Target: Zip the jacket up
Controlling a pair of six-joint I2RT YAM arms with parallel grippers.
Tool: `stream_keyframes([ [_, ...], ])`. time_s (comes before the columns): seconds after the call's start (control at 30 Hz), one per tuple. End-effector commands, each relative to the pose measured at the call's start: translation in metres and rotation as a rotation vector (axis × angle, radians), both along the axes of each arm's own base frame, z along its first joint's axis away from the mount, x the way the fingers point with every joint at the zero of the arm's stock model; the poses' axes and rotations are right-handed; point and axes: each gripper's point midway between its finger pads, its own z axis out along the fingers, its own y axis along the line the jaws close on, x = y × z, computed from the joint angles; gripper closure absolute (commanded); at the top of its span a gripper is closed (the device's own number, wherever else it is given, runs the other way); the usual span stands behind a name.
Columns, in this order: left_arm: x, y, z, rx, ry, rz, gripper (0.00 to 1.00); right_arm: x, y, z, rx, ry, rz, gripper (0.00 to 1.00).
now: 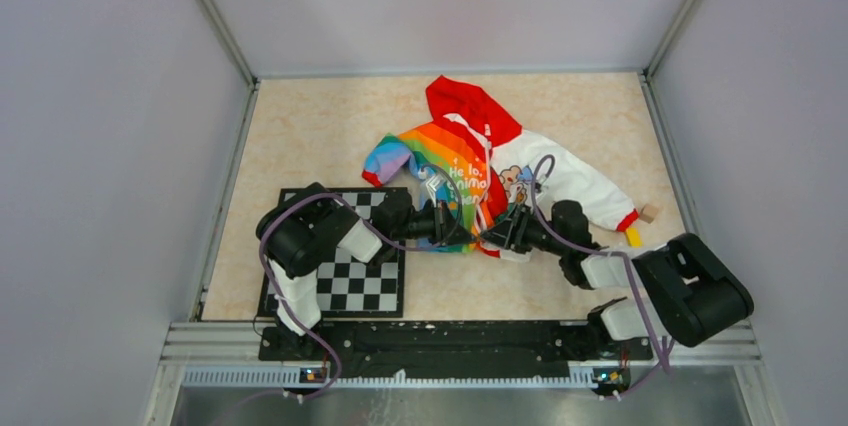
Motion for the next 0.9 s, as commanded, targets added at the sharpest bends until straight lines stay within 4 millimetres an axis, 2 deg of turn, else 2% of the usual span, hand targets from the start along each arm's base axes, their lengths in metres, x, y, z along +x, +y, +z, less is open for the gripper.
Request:
stream_keyframes([
  [0.0, 0.003, -0.003, 0.013, -0.043, -0.056, -0.005, 1.00, 0.000, 0.008, 0.010, 0.043, -0.047, 0.016, 0.58],
  [0.07, 0.003, -0.003, 0.013, -0.044, -0.054, -0.004, 1.00, -0.003, 0.006, 0.007, 0.038, -0.039, 0.012, 0.53],
  [0.17, 0.003, -0.003, 0.014, -0.044, -0.056, -0.004, 1.00, -0.007, 0.005, 0.004, 0.038, -0.027, 0.013, 0.52],
  [0.67, 0.003, -0.002, 0.014, -0.046, -0.058, -0.003, 1.00, -0.012, 0.012, 0.008, 0.109, 0.000, 0.025, 0.69],
  [0.87, 0.002, -0.002, 0.015, -0.048, -0.058, -0.003, 1.00, -0.013, 0.012, 0.004, 0.114, 0.022, 0.014, 0.73],
])
